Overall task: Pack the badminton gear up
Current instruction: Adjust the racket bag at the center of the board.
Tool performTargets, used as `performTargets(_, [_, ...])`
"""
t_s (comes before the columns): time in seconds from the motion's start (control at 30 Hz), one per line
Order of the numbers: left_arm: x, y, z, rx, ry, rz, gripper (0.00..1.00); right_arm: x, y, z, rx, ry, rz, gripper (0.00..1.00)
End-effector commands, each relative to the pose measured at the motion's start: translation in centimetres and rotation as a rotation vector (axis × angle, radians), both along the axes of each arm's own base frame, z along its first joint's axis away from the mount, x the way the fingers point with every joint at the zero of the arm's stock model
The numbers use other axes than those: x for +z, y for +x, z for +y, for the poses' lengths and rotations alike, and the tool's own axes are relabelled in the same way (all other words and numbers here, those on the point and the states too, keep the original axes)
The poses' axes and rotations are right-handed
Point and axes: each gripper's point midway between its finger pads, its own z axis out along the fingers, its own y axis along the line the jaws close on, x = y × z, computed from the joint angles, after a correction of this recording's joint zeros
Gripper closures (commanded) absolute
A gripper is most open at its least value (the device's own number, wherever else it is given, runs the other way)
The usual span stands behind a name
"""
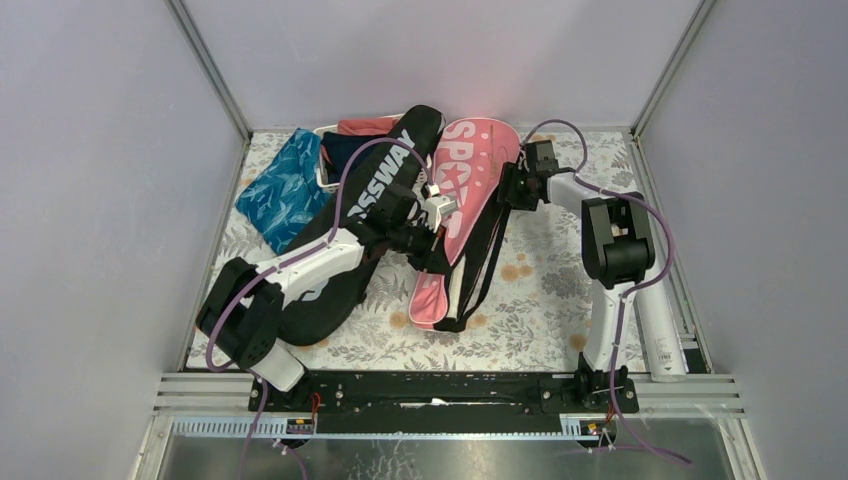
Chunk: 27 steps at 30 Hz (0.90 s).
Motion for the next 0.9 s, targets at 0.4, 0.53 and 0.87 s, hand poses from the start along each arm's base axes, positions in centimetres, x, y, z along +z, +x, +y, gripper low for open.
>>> performTargets(0.4, [0.8, 2.2, -0.7, 0.011, -0.039, -0.131, 1.0, -4.4, 0.3, 1.8, -0.013, -0.051, 0.074, 0.66])
performTargets(0.53, [0.6, 2.2, -0.5, 0.012, -0.032, -0.139, 1.0, -2.7, 0.6, 1.8, -0.015, -0.042, 0.035, 0.87])
performTargets(0.87, [-1.1, 2.5, 0.3, -0.04, 0.061, -0.235, 1.0, 6.3, 0.9, 1.0, 0.067, -0.064, -0.119, 1.0])
